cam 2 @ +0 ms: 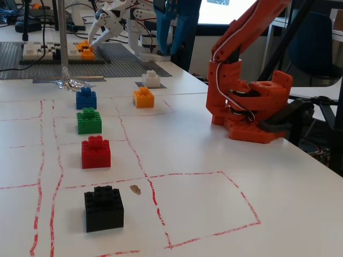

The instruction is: Grab the block and put it in the grey marker

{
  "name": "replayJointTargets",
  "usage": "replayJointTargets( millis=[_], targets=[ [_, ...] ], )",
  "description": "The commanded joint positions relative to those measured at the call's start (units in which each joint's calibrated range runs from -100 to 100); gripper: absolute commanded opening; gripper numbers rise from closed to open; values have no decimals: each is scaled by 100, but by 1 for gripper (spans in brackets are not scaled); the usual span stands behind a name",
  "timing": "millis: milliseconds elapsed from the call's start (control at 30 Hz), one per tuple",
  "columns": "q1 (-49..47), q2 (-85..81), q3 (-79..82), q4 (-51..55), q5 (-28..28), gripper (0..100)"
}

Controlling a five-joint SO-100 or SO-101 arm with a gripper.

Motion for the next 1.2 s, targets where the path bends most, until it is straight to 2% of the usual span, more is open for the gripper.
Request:
replayJointTargets(
  millis=[0,167,367,600,733,933,1167],
  targets=[
    [-857,-837,362,42,-357,0],
    [-2375,-1906,1632,-211,-982,0],
    [-4413,-2647,2747,-945,-2076,0],
    [-5948,-3509,4116,-2088,-3219,0],
    [-6318,-4043,4950,-2856,-3595,0],
    [-6274,-4681,5566,-3647,-3756,0],
    [-6239,-5370,6183,-3762,-3873,0]
  ],
)
